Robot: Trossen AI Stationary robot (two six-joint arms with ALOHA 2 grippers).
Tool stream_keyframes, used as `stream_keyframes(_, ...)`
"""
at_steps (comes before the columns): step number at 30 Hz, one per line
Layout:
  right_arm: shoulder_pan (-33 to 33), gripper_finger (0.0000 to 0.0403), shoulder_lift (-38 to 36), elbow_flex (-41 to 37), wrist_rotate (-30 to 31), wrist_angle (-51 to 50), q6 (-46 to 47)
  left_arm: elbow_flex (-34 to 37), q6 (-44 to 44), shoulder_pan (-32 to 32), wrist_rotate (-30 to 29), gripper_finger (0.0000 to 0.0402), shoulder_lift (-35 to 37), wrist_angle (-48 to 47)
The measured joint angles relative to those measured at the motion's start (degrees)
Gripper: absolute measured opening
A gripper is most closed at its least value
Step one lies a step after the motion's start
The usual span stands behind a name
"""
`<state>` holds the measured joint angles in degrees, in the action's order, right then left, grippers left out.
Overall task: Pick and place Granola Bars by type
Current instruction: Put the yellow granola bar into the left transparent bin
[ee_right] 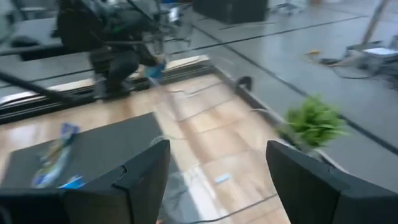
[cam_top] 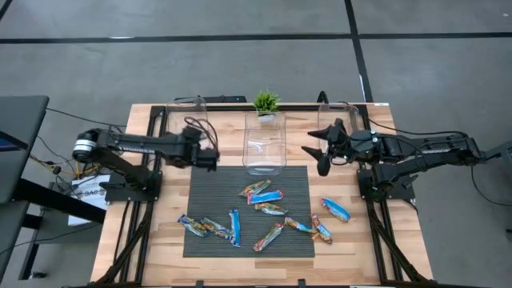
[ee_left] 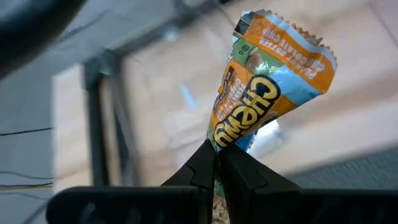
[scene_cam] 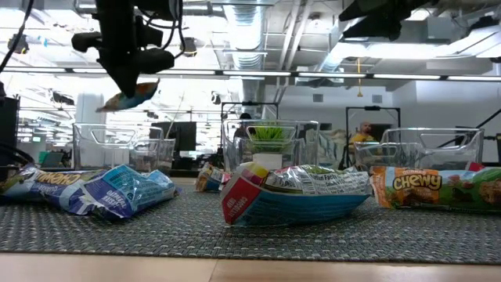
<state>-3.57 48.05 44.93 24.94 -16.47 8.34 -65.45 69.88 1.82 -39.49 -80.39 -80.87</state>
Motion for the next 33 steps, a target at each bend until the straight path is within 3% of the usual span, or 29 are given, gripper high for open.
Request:
stream_keyframes(5, 0.0, 0.0260, 0.0, 0.0, 0.6, 0.0, 0.1, -0.6, -2.5, 7.7, -1.2, 0.0011, 0.0, -2.2)
stream_keyframes(11, 0.0, 0.0260, 0.0, 0.0, 0.7, 0.1, 0.2, -0.6, -10.6, 13.9, 0.4, 0.0022, -0.2, 3.6)
stream_keyframes(16, 0.0, 0.0260, 0.0, 0.0, 0.7, 0.2, 0.2, -0.6, -15.9, 16.1, 3.2, 0.0074, -0.2, 8.4)
stream_keyframes(21, 0.0, 0.0260, 0.0, 0.0, 0.7, 0.3, 0.2, -0.6, -16.3, 16.1, 3.1, 0.0142, -0.2, 8.9)
stream_keyframes(25, 0.0, 0.0260, 0.0, 0.0, 0.5, 0.3, 0.2, -0.6, -17.1, 14.2, 5.0, 0.0171, -0.2, 11.8)
stream_keyframes(28, 0.0, 0.0260, 0.0, 0.0, 0.5, 0.3, 0.2, -0.6, -23.3, 11.2, 10.5, 0.0175, -0.2, 19.1)
stream_keyframes(33, -0.1, 0.0260, 0.0, 0.0, -0.8, 0.3, 0.2, -0.6, -36.3, 3.9, 26.8, 0.0176, -0.2, 35.4)
